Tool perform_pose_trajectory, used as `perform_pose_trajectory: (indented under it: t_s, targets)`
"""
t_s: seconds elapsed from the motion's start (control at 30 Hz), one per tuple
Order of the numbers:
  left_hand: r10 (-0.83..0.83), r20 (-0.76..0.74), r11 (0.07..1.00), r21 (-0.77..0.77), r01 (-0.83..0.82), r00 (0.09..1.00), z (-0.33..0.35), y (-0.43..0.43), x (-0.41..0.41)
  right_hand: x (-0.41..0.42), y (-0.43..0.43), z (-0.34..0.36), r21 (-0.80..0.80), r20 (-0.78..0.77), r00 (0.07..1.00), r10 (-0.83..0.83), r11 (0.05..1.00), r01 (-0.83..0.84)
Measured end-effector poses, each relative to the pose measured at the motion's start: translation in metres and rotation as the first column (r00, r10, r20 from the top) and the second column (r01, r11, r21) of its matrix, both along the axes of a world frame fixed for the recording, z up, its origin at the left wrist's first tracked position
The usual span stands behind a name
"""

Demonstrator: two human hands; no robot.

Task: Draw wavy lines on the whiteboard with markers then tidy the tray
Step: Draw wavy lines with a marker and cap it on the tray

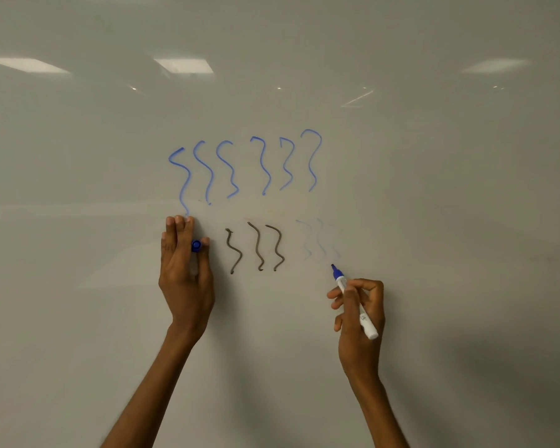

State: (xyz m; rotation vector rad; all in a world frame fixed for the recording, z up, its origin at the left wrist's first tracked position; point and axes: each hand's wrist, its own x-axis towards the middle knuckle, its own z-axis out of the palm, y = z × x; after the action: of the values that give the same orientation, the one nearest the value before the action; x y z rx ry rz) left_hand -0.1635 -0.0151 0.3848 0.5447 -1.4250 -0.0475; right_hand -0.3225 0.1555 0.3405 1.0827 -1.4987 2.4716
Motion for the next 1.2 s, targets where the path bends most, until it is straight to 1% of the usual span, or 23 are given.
perform_pose_trajectory:
  t_s: [0.03, 0.07, 0.13, 0.17, 0.23, 0.27, 0.3, 0.33, 0.37, 0.4, 0.43, 0.47, 0.5, 0.53, 0.63, 0.83, 0.97, 1.0, 1.13, 1.2]
  targets:
    - [-0.053, -0.031, 0.998, 0.031, 0.054, 0.998, 0.002, 0.004, 0.001, 0.001, 0.001, -0.003, 0.023, 0.004, 1.0, 0.014, 1.0, -0.014]
    - [-0.127, -0.096, 0.987, 0.083, 0.135, 0.987, 0.004, 0.011, 0.002, 0.002, 0.003, -0.005, 0.037, 0.014, 0.999, 0.029, 0.999, -0.029]
    - [-0.249, -0.26, 0.93, 0.205, 0.305, 0.933, 0.008, 0.032, 0.006, 0.005, 0.007, -0.008, 0.035, 0.039, 0.998, 0.056, 0.998, -0.058]
    - [-0.274, -0.307, 0.9, 0.252, 0.356, 0.911, 0.006, 0.045, 0.007, 0.008, 0.009, -0.009, 0.023, 0.054, 0.996, 0.076, 0.997, -0.077]
    - [-0.337, -0.335, 0.831, 0.333, 0.445, 0.88, -0.006, 0.068, 0.009, 0.017, 0.014, -0.013, -0.014, 0.098, 0.986, 0.133, 0.991, -0.132]
    - [-0.386, -0.365, 0.764, 0.388, 0.516, 0.847, -0.017, 0.075, 0.008, 0.022, 0.015, -0.017, -0.025, 0.117, 0.979, 0.167, 0.986, -0.165]
    - [-0.429, -0.424, 0.661, 0.454, 0.598, 0.797, -0.029, 0.081, 0.007, 0.026, 0.015, -0.022, -0.025, 0.129, 0.971, 0.203, 0.979, -0.201]
    - [-0.451, -0.505, 0.523, 0.519, 0.676, 0.736, -0.04, 0.086, 0.007, 0.029, 0.016, -0.028, -0.011, 0.139, 0.961, 0.24, 0.971, -0.241]
    - [-0.447, -0.588, 0.36, 0.572, 0.737, 0.674, -0.052, 0.089, 0.007, 0.033, 0.016, -0.034, 0.014, 0.146, 0.95, 0.276, 0.96, -0.281]
    - [-0.433, -0.639, 0.214, 0.611, 0.762, 0.635, -0.063, 0.092, 0.008, 0.036, 0.016, -0.041, 0.048, 0.152, 0.939, 0.309, 0.946, -0.32]
    - [-0.427, -0.658, 0.107, 0.644, 0.757, 0.62, -0.073, 0.095, 0.01, 0.039, 0.016, -0.047, 0.09, 0.155, 0.93, 0.334, 0.932, -0.35]
    - [-0.425, -0.67, 0.029, 0.662, 0.749, 0.609, -0.083, 0.097, 0.011, 0.041, 0.015, -0.054, 0.139, 0.153, 0.924, 0.349, 0.918, -0.37]
    - [-0.419, -0.682, -0.024, 0.668, 0.743, 0.6, -0.091, 0.099, 0.013, 0.044, 0.015, -0.06, 0.187, 0.149, 0.922, 0.358, 0.905, -0.382]
    - [-0.407, -0.694, -0.056, 0.668, 0.742, 0.594, -0.097, 0.101, 0.015, 0.047, 0.015, -0.065, 0.227, 0.145, 0.919, 0.367, 0.892, -0.392]
    - [-0.368, -0.719, -0.098, 0.661, 0.744, 0.59, -0.112, 0.103, 0.016, 0.056, 0.015, -0.076, 0.289, 0.143, 0.914, 0.38, 0.867, -0.406]
    - [-0.318, -0.746, -0.173, 0.652, 0.738, 0.585, -0.127, 0.11, 0.02, 0.065, 0.016, -0.087, 0.321, 0.148, 0.928, 0.343, 0.871, -0.373]
    - [-0.307, -0.762, -0.195, 0.637, 0.746, 0.57, -0.132, 0.112, 0.022, 0.068, 0.018, -0.095, 0.359, 0.128, 0.93, 0.344, 0.858, -0.367]
    - [-0.321, -0.749, -0.188, 0.65, 0.736, 0.58, -0.134, 0.113, 0.022, 0.07, 0.018, -0.097, 0.361, 0.135, 0.93, 0.342, 0.857, -0.368]
    - [-0.389, -0.627, -0.115, 0.76, 0.64, 0.675, -0.148, 0.121, 0.021, 0.077, 0.021, -0.103, 0.355, 0.203, 0.931, 0.304, 0.863, -0.36]
    - [-0.426, -0.57, -0.077, 0.797, 0.6, 0.703, -0.155, 0.123, 0.024, 0.077, 0.024, -0.105, 0.37, 0.221, 0.935, 0.278, 0.863, -0.344]
